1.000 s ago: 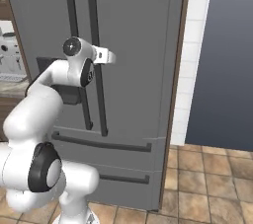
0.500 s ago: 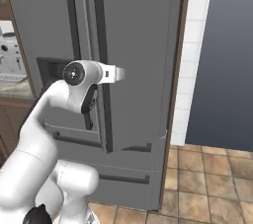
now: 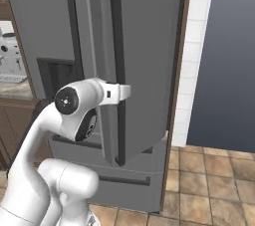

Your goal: Open the fridge, grab two sodas, and place both sodas inside the bowl with ice on the dining counter.

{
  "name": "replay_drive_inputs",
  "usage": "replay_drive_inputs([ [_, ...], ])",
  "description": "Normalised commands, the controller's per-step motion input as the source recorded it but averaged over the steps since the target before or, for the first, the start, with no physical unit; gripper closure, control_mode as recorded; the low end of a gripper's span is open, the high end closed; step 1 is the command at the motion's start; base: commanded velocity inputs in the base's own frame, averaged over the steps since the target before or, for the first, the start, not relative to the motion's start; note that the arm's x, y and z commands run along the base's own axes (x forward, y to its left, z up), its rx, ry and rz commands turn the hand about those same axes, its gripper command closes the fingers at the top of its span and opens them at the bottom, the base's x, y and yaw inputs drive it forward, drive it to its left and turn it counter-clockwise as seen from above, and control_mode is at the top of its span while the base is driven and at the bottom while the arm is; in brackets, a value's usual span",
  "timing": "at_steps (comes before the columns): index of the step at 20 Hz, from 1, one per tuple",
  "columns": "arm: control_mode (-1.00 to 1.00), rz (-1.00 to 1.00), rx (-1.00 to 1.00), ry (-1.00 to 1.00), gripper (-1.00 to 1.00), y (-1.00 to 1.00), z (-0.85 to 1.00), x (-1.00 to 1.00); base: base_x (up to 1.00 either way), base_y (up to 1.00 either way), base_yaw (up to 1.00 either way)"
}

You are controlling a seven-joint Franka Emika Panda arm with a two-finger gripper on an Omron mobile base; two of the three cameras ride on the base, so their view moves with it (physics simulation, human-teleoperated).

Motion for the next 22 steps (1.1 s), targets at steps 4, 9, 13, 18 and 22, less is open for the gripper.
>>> replay_drive_inputs([
  [4,-1.0,-0.1,-0.04,-0.04,-1.0,0.0,0.4,-1.0,0.0,0.0,0.0],
  [9,-1.0,-0.08,-0.02,0.0,-1.0,0.01,0.89,-0.98,0.0,0.0,0.0],
  [13,-1.0,-0.09,-0.01,0.06,-1.0,0.09,1.0,-0.83,0.0,0.0,0.0],
  [18,-1.0,-0.03,-0.07,0.18,-1.0,0.6,0.85,-0.5,0.0,0.0,0.0],
  [22,-1.0,0.0,-0.17,0.25,-1.0,1.0,0.37,-0.01,0.0,0.0,0.0],
])
